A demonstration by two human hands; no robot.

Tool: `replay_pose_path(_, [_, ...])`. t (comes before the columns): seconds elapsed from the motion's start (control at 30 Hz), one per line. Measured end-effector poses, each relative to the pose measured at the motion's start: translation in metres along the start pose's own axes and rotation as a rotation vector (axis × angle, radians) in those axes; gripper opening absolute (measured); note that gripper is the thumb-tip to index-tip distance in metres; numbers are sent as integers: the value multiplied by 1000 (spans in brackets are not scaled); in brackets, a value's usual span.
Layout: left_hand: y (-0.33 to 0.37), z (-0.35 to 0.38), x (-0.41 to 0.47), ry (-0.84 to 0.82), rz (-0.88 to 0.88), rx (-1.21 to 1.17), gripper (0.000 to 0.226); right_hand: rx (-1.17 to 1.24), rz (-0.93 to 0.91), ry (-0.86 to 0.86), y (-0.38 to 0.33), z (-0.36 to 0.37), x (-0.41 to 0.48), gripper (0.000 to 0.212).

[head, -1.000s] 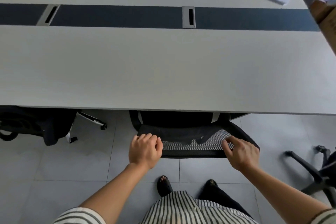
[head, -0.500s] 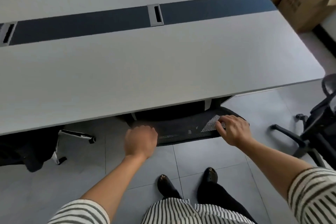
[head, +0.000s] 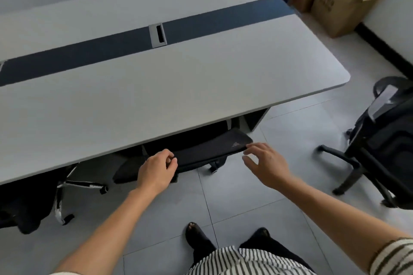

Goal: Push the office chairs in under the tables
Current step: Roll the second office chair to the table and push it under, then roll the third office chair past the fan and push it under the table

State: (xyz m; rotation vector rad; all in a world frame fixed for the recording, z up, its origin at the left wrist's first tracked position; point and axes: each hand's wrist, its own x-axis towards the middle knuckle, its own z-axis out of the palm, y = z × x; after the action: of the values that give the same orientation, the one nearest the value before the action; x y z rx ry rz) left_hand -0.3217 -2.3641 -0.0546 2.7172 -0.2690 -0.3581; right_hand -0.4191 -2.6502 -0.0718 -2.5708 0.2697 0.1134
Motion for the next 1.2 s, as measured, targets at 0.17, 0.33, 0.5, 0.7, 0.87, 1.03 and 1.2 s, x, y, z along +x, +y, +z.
replay_pose_path(0.17, [109,47,-40,-223,152,-154,15,145,326,-66,100,-39,-80,18])
replay_pose_path(0.33, [203,102,-54,-518,287,-178,23,222,606,68,190,-69,-159,17])
replay_pose_path(0.5, [274,127,-36,-670,456,-68,20,315,877,205,238,-75,-220,13])
replay_pose_path(0.7, [353,159,27,-759,634,33,24,390,1094,315,274,-80,-237,8])
replay_pose_path(0.87, [456,176,83,-774,832,35,26,431,1225,472,304,-125,-217,14])
replay_pose_path(1.03, [579,186,110,-772,980,-152,13,442,1287,823,339,-195,-205,9])
replay_pose_path(1.2, [678,214,118,-615,1021,-356,8,287,1295,1123,378,-269,-201,13])
